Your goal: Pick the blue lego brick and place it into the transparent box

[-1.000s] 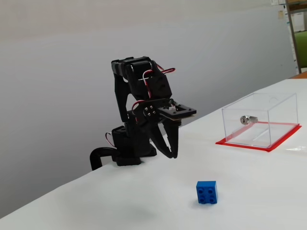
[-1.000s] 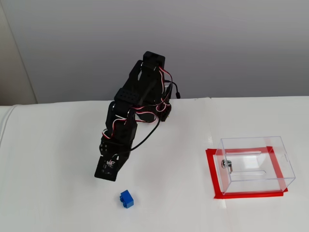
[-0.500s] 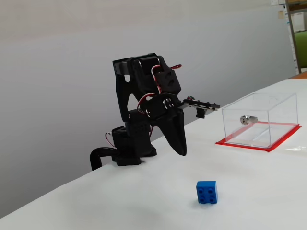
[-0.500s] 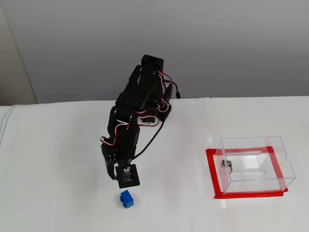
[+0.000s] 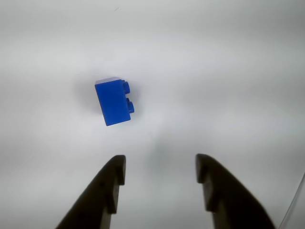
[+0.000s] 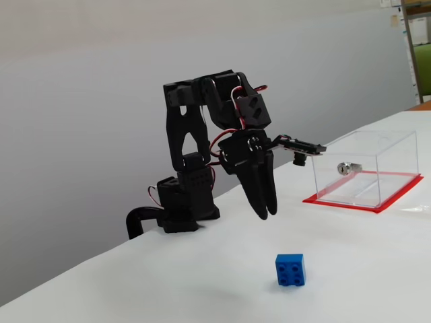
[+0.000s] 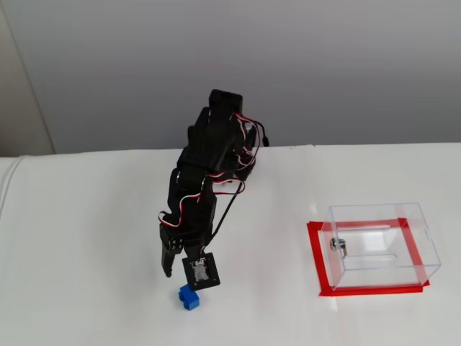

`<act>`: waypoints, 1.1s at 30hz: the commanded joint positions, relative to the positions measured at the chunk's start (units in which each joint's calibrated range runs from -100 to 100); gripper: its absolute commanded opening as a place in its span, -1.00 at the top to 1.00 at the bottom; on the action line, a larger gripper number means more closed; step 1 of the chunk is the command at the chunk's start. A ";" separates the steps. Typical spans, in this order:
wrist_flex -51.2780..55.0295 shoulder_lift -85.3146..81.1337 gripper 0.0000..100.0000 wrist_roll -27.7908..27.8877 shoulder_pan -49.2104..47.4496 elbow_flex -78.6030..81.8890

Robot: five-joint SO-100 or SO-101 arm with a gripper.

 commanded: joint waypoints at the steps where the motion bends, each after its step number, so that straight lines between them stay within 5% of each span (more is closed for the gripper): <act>1: 0.74 0.19 0.53 0.67 0.03 -4.47; 7: 0.22 1.13 0.54 3.80 -1.07 -4.47; 33: 1.52 19.45 0.52 0.62 -5.44 -15.32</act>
